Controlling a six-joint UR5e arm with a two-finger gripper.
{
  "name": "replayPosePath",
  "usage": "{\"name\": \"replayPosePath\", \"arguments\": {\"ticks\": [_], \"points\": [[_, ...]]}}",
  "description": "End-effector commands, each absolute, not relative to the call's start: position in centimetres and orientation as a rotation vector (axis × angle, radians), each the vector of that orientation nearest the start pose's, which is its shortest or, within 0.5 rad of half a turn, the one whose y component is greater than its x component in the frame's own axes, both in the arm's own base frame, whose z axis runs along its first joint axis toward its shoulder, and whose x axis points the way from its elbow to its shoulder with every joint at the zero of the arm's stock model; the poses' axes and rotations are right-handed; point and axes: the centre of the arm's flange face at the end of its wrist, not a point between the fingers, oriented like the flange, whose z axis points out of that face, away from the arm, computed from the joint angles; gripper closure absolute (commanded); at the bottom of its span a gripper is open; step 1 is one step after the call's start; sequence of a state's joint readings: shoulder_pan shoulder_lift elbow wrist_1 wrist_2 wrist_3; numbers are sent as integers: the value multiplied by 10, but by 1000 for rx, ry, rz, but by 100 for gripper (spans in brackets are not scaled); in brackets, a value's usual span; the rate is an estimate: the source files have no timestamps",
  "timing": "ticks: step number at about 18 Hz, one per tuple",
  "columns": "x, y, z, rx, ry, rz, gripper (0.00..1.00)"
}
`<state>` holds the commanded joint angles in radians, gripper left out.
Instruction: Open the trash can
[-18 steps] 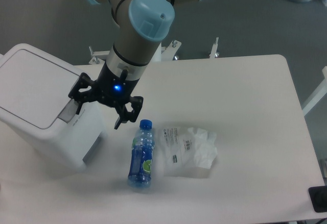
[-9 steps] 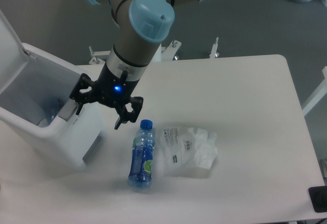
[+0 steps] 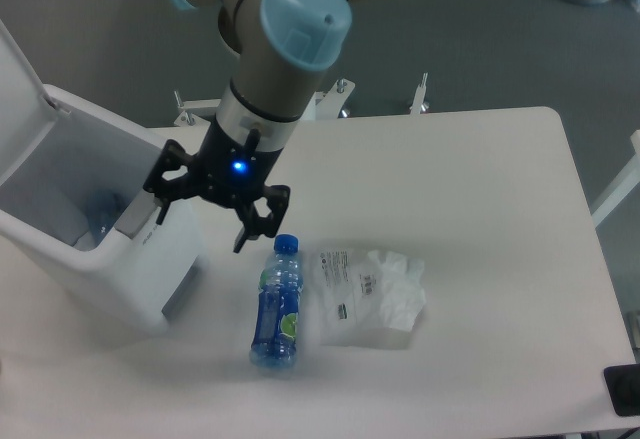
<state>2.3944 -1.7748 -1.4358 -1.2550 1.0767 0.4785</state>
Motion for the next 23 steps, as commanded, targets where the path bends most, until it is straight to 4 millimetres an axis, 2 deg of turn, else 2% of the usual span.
{"name": "replayPosePath", "arguments": {"ticks": [4,6,10,14,15,17,19,23], "points": [[-350,515,494,-2598,-375,-229,0],[-372,499,490,-2608,-380,-192,0],[-427,443,451,-2749,-370,-51,0],[-480,377,415,-2817,-206,-15,0],[-489,367,406,-2836,-151,-10,0],[-498,360,393,-2905,29,30,0],[-506,363,375,-2939,212,51,0],[-509,367,373,-2928,248,103,0]]}}
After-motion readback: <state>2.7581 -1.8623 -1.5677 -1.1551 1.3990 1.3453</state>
